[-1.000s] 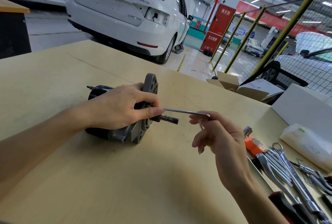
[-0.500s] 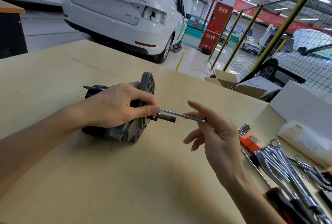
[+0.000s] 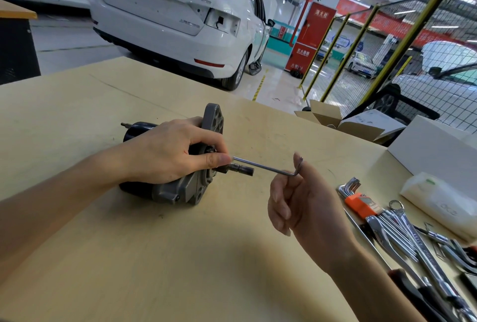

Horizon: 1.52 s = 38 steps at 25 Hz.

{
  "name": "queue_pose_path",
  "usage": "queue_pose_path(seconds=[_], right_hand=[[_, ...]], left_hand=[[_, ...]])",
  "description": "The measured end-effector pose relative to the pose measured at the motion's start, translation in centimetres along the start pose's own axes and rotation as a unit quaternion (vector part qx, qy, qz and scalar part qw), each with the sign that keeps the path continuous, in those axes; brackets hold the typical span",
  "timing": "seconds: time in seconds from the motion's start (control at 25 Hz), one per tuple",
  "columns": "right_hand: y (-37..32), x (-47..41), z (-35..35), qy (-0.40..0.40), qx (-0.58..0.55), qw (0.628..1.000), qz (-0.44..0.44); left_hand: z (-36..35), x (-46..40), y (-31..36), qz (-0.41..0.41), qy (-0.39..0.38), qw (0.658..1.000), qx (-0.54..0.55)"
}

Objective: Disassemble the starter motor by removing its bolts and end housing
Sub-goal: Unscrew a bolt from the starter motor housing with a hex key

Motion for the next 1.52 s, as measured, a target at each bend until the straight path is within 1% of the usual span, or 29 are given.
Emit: queue_pose_path(seconds=[0.08, 0.24, 0.56, 0.8, 0.92, 1.08, 1.2, 1.32, 1.4, 1.52], right_hand=[[-0.2, 0.1, -0.1, -0.019, -0.012, 1.000, 0.021], [-0.6, 0.2, 0.0, -0.017, 0.011, 0.998, 0.065], [-0.3, 0.4, 0.6, 0.057, 0.134, 0.984, 0.104], [-0.4, 0.4, 0.3, 0.078, 0.200, 0.969, 0.126], [-0.3, 0.4, 0.4, 0.085, 0.184, 0.971, 0.127], [-0.4, 0.2, 0.8, 0.110, 0.101, 0.984, 0.093], [-0.2, 0.1, 0.6, 0.076, 0.014, 0.996, 0.037], [0.0, 0.1, -0.1, -0.005, -0.017, 1.000, -0.003], [-0.1, 0.1, -0.4, -0.044, -0.016, 0.999, 0.009], [-0.5, 0.3, -0.3, -0.040, 0.011, 0.998, 0.056]], left_hand=[[0.0, 0.0, -0.1, 0.003, 0.000, 1.000, -0.003], [0.0, 0.0, 0.0, 0.002, -0.001, 1.000, -0.003], [0.1, 0.1, 0.0, 0.012, -0.001, 1.000, -0.002], [0.0, 0.1, 0.0, 0.020, -0.014, 1.000, 0.004], [0.0, 0.1, 0.1, 0.017, -0.013, 1.000, 0.007], [0.0, 0.1, 0.2, 0.011, -0.013, 1.000, 0.005], [0.0, 0.1, 0.3, 0.009, -0.013, 1.000, 0.008], [0.0, 0.1, 0.2, 0.010, -0.012, 1.000, 0.007], [0.0, 0.0, 0.2, 0.011, -0.008, 1.000, 0.004], [0.0, 0.1, 0.2, 0.010, -0.002, 1.000, 0.002]])
Point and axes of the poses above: each hand's wrist, its own x-axis away from the middle knuckle, its own z-axis out of the back of the hand, y = z × x, the point moved 5 cm from there along -x, towards the middle knuckle, and after that the axes turned 1 degree about y, right-handed, at the moved point
